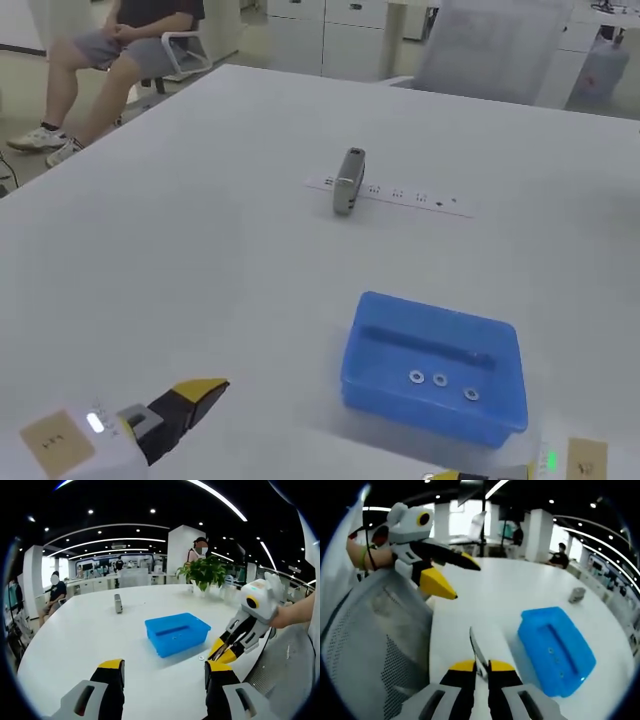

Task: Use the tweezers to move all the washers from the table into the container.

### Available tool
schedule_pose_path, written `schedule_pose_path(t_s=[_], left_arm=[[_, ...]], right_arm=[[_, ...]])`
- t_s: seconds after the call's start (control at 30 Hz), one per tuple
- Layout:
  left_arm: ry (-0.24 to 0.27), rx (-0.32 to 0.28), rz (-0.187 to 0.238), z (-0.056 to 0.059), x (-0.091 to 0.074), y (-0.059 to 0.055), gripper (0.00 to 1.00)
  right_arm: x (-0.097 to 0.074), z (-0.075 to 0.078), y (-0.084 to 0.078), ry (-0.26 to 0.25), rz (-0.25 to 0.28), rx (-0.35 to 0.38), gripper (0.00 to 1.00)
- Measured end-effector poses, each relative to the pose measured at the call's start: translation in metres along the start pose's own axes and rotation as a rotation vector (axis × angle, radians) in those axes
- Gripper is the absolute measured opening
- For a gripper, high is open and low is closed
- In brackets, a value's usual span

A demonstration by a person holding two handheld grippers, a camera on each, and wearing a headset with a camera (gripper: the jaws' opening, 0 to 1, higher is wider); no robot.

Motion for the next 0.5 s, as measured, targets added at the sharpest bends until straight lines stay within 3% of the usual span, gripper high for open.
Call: schedule_pose_path(t_s=[0.1,0.3,0.37,0.4,0.43,0.5], left_arm=[[-0.004,0.001,0.0,0.0,0.0,0.0,0.65],[-0.009,0.004,-0.005,0.001,0.001,0.0,0.64],[-0.007,0.001,-0.003,0.001,0.001,0.0,0.64],[-0.006,0.001,-0.002,0.001,0.001,0.0,0.64],[-0.005,0.0,-0.002,0.001,0.001,0.0,0.64],[-0.006,0.001,-0.001,0.001,0.001,0.0,0.64]], right_arm=[[0.001,-0.001,0.001,-0.007,-0.006,-0.053,0.04],[0.001,0.001,0.0,-0.014,0.006,-0.045,0.04],[0.001,-0.002,-0.004,-0.004,-0.036,-0.093,0.05],[0.001,-0.002,-0.008,-0.013,-0.084,-0.12,0.05],[0.002,-0.002,-0.013,-0.019,-0.143,-0.171,0.05],[0.002,-0.003,-0.018,-0.02,-0.198,-0.28,0.05]])
Point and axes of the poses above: the centre of the closed fingertips' face, and the gripper's own axes: x roughly forward along the fingers, z roughly to its right, y roughly out of its top, the point moved 9 cm from there along -x, roughly backward along the fingers, and after that the axes turned 2 degrees about z, right-handed, at the moved point
